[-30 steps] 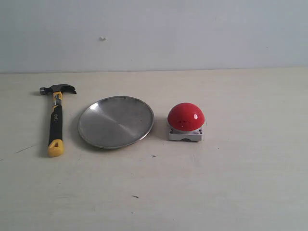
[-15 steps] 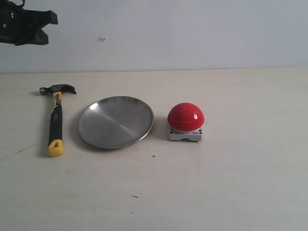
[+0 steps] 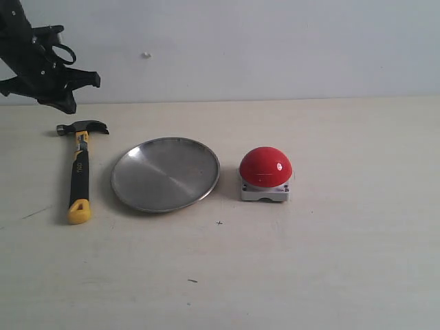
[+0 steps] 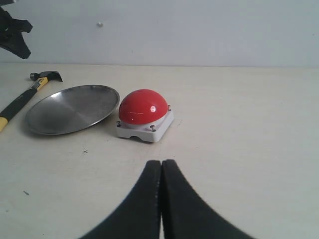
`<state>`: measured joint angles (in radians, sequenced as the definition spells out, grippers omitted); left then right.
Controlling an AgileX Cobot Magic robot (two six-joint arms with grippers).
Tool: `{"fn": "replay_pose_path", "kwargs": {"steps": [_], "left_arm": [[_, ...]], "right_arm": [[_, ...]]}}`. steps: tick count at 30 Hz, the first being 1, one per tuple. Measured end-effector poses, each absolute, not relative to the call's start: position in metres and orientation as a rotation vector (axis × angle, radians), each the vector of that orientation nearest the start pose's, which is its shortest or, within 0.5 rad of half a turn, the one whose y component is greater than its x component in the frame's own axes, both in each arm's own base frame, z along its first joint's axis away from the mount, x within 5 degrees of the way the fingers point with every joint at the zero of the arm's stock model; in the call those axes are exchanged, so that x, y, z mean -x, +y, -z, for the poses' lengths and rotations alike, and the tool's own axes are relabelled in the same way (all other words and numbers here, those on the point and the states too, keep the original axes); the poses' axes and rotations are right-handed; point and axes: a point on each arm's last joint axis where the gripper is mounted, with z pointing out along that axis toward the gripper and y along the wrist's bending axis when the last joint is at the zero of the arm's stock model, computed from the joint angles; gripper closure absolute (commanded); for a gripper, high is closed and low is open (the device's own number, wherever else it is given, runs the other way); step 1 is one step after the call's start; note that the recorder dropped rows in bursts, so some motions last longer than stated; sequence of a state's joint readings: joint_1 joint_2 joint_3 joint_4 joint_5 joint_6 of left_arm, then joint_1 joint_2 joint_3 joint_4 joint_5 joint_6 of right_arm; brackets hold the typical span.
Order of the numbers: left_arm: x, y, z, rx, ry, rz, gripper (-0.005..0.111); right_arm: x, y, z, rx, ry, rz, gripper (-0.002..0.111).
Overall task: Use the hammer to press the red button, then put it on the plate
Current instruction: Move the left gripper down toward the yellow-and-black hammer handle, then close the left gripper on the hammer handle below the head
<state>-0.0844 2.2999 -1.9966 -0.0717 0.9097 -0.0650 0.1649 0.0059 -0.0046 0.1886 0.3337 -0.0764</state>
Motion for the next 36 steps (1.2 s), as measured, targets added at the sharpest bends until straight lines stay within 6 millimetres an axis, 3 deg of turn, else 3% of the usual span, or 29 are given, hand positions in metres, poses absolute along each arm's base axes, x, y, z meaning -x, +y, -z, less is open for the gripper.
{"fn": "replay_pose_path", "kwargs": {"steps": [5, 19, 32, 36], "left_arm": [[-0.516, -0.049, -0.183, 0.066, 2.743, 0.144, 0.065], [-0.532, -0.045, -0.16, 0.195, 2.865, 0.152, 0.065], [-0.534, -0.037, -0.15, 0.244, 2.884, 0.144, 0.065], [-0.534, -0.038, -0.136, 0.256, 2.908, 0.153, 0.065]], "right_arm": [[-0.052, 0.014, -0.185, 0.101, 1.817, -0.245, 0.108], [-0.052, 0.014, -0.185, 0.101, 1.817, -0.245, 0.108], [-0.052, 0.014, -0.185, 0.101, 1.817, -0.245, 0.108], [-0.052, 0.014, -0.185, 0.101, 1.817, -0.245, 0.108]]}}
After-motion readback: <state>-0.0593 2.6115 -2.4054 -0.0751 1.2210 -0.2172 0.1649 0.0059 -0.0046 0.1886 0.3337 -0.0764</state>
